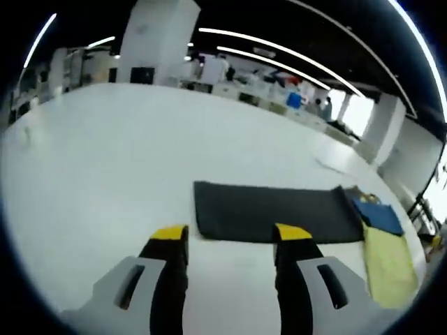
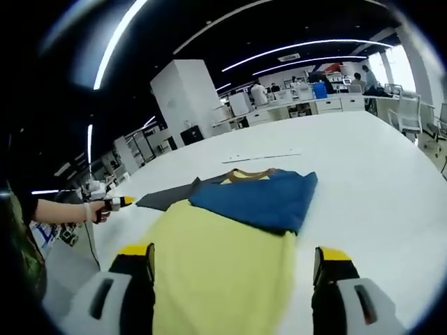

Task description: Fold the garment on the visible template until the final outline fits inside the template.

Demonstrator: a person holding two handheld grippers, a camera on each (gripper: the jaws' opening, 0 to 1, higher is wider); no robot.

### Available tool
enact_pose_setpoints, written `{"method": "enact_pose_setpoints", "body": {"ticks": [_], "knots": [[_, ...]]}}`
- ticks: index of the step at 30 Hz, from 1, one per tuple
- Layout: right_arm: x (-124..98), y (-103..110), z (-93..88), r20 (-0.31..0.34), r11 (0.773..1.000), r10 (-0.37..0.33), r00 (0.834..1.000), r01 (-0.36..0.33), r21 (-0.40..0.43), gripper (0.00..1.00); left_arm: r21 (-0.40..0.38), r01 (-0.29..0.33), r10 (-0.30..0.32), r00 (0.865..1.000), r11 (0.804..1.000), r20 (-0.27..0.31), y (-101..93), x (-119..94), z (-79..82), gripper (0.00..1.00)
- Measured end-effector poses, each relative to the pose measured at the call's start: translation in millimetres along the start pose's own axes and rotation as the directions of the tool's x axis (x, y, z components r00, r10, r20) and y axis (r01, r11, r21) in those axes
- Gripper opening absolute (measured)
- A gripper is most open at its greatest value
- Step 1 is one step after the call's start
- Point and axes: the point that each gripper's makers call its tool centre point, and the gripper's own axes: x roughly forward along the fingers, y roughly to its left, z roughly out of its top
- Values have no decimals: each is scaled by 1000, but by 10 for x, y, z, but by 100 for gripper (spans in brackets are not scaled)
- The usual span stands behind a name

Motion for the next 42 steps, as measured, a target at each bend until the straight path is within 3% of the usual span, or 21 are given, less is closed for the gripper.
{"method": "enact_pose_setpoints", "body": {"ticks": [4,7,11,21,23,24,29,32,34,37,42], "knots": [[-80,-64,12,18,1000,-17,1000,17,18,92,-47,-10,10,1000,999,3,19,43,-10,42],[-114,-105,-20,-2,999,-35,999,35,-3,91,-45,-18,17,1000,999,-12,-14,54,-42,39],[-160,-136,-28,0,998,-43,999,43,38,90,-62,-32,31,999,998,-25,4,78,-69,29],[-241,-203,-29,16,997,-63,998,62,51,89,-128,-74,71,997,989,-24,132,182,-49,13],[-249,-218,-20,22,995,-71,997,69,69,88,-131,-78,74,997,988,-35,134,185,-76,4],[-257,-215,-17,25,995,-70,997,68,68,87,-147,-61,54,997,987,-50,111,177,-108,2],[-262,-180,-11,38,995,-58,998,55,84,85,-195,-27,29,1000,980,9,128,187,42,0],[-259,-175,-31,35,995,-58,998,54,87,84,-267,34,-17,998,963,66,70,221,207,0],[-255,-146,-42,30,994,-46,999,42,99,81,-273,59,-36,996,960,87,23,219,294,0],[-244,-126,-22,37,995,-38,999,34,93,82,-321,145,-110,986,936,123,-165,237,434,0],[-228,-100,2,43,996,-26,999,22,92,82,-302,270,-232,960,914,155,-583,221,589,0]]}}
